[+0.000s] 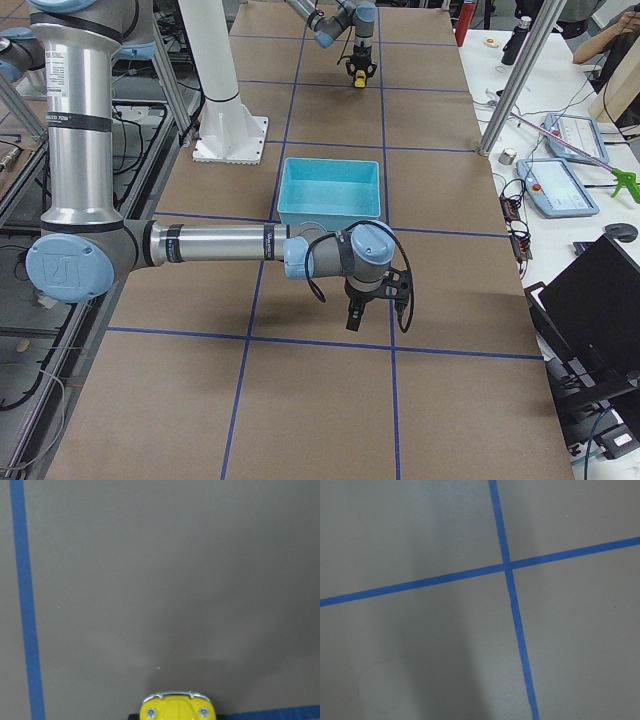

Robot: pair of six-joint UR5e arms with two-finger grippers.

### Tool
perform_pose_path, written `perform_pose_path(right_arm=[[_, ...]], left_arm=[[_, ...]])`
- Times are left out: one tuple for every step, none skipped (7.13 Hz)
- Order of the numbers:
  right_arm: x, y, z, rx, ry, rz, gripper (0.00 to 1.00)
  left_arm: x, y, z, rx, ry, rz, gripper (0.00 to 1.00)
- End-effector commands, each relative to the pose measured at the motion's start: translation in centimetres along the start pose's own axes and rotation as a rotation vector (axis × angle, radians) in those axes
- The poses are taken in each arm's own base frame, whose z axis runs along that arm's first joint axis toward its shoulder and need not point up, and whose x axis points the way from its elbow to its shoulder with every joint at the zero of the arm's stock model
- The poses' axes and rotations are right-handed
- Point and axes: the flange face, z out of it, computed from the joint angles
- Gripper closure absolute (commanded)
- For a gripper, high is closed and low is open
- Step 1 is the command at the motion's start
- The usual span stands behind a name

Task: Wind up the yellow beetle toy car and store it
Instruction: 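Drag the car backward toward the left arm to wind it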

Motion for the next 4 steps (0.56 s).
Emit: perform_pose_path(right_arm=[[0.0,0.0,0.1,-0.002,0.000,0.000,0.00],[0.0,0.0,0.1,-0.001,0.001,0.000,0.00],[0.0,0.0,0.1,-0.002,0.002,0.001,0.00],[0.0,0.0,0.1,-0.002,0.002,0.001,0.00]], left_arm=[[0.1,0.8,-0.1,0.005,-0.002,-0.003,0.71],[0.3,1.2,-0.1,0.009,0.003,-0.005,0.71],[0.2,1.7,-0.2,0.008,0.002,0.003,0.71],[0.4,1.9,-0.1,0.011,0.000,0.012,0.71]])
